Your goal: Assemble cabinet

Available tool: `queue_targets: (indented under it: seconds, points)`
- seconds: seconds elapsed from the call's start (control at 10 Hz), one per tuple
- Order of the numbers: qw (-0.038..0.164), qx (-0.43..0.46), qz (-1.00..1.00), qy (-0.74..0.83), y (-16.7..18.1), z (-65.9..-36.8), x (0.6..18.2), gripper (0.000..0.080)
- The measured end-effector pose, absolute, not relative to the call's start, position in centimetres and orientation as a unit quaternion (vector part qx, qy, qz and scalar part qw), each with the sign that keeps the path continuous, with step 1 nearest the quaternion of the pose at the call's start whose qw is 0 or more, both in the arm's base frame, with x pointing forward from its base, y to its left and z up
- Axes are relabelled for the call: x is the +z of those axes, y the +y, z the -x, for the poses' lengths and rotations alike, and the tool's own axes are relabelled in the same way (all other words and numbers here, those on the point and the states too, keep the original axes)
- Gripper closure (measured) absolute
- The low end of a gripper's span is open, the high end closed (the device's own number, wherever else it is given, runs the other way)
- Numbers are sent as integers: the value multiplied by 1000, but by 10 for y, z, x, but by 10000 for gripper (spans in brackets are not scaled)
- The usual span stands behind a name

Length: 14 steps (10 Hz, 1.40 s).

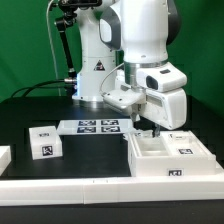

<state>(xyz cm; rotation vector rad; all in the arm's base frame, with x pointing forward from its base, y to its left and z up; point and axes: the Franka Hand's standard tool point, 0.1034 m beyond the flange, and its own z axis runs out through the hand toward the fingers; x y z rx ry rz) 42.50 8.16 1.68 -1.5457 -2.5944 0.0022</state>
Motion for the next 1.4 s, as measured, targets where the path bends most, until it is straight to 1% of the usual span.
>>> queue_targets:
  seconds: [0.1,0.2,0.3,0.4,1.0,1.2,1.4]
  points:
    - [61,1,512,-857,81,-425,16,404]
    - [62,1,512,-857,81,-424,16,404]
    - [63,1,513,-856,80,-424,15,595]
    - [64,1,513,-856,80,-423,14,720]
    - [62,3,527,-847,80,-425,16,732]
    - [50,14,585,-809,74,-426,33,732]
    - [47,24,616,-786,71,-424,40,732]
